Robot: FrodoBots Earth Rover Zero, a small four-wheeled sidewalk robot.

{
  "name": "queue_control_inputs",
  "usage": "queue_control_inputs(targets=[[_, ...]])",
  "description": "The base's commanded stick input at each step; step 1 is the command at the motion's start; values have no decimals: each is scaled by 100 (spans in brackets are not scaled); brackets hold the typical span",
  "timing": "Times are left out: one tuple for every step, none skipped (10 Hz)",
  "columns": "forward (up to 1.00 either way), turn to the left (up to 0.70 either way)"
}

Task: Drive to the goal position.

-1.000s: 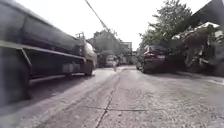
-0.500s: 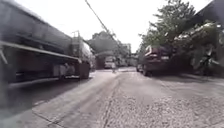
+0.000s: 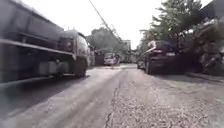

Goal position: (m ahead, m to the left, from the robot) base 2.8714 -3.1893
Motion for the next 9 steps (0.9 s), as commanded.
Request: queue_control_inputs(targets=[[100,27],[100,27],[100,16],[100,0],[100,0],[100,0],[100,0],[100,0],[100,0]])
